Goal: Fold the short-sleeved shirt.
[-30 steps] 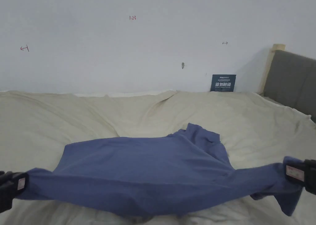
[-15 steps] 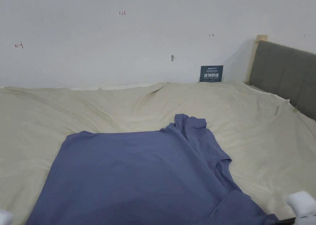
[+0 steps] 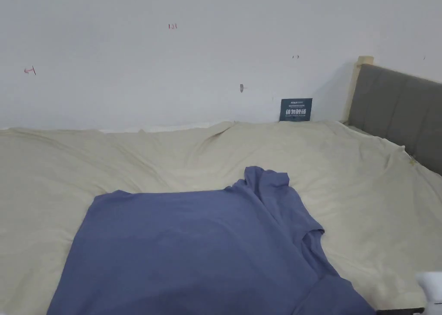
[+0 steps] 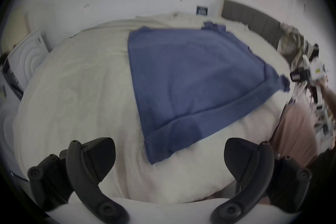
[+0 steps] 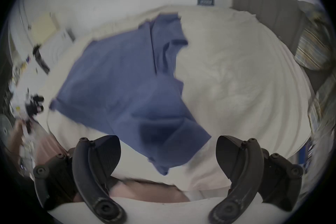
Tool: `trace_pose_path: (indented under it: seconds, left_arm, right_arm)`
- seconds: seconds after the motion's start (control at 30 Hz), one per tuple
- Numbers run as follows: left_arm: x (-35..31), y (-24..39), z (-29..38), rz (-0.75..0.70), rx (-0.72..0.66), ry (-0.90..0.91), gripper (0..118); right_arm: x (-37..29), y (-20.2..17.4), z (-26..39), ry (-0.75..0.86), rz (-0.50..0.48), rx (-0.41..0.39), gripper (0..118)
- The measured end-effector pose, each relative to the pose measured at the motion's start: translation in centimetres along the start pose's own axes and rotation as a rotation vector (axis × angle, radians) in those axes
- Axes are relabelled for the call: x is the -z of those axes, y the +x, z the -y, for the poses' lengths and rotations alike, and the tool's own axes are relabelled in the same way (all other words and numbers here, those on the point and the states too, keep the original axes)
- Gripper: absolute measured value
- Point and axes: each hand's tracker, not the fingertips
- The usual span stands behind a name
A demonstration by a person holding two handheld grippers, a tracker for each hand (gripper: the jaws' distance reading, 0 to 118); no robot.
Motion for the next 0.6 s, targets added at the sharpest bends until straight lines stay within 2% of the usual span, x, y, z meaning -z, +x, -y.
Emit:
trace_pose_path:
  seconds: [0.07, 0.13, 0.2, 0.23, 0.27, 0.3, 0.33, 0.37, 0.4, 0.5, 0.6]
  left_arm:
    - [-2.1, 0.4, -0.3, -0.024, -0.059, 0.1, 117]
    - [-4.2, 1.0, -0.4, 0.01, -0.158, 0.22, 115]
    - [-5.7, 1.9, -0.1, 0.013, -0.213, 0.305, 106]
    - [-6.6, 2.6, 0.2, -0.016, -0.206, 0.376, 106]
    - [-7.4, 3.4, 0.6, -0.057, -0.188, 0.43, 94]
    - [-7.8, 4.3, 0.9, -0.128, -0.155, 0.487, 47]
    - [-7.7, 4.8, 1.1, -0.201, -0.109, 0.432, 2]
    - [-8.0, 5.2, 1.2, -0.228, -0.094, 0.5, 0]
    - [-8.1, 4.9, 1.7, -0.187, -0.106, 0.451, 0]
    - [-8.3, 4.9, 2.4, -0.179, -0.126, 0.44, 0]
    - [-6.5, 3.6, 2.4, -0.253, -0.082, 0.324, 0]
  right_arm:
    - [-2.6, -1.2, -0.5, 0.119, -0.068, 0.078, 107]
    - [-5.4, -3.4, -0.2, 0.264, -0.143, 0.123, 107]
    - [-6.8, -5.6, 0.7, 0.422, -0.088, 0.071, 105]
    - [-7.2, -6.7, 1.3, 0.494, -0.053, 0.026, 103]
    - [-7.3, -7.8, 1.8, 0.524, -0.021, -0.015, 99]
    - [-7.4, -8.8, 2.1, 0.548, 0.014, -0.042, 85]
    - [-7.4, -9.8, 2.5, 0.558, 0.013, -0.04, 58]
    - [-7.3, -10.4, 2.6, 0.555, 0.004, -0.008, 0]
    - [-7.4, -10.1, 2.9, 0.561, 0.017, 0.04, 0]
    - [-8.0, -10.2, 2.4, 0.472, -0.154, 0.062, 0]
    - [-7.4, -10.9, 1.7, 0.472, -0.101, 0.048, 0]
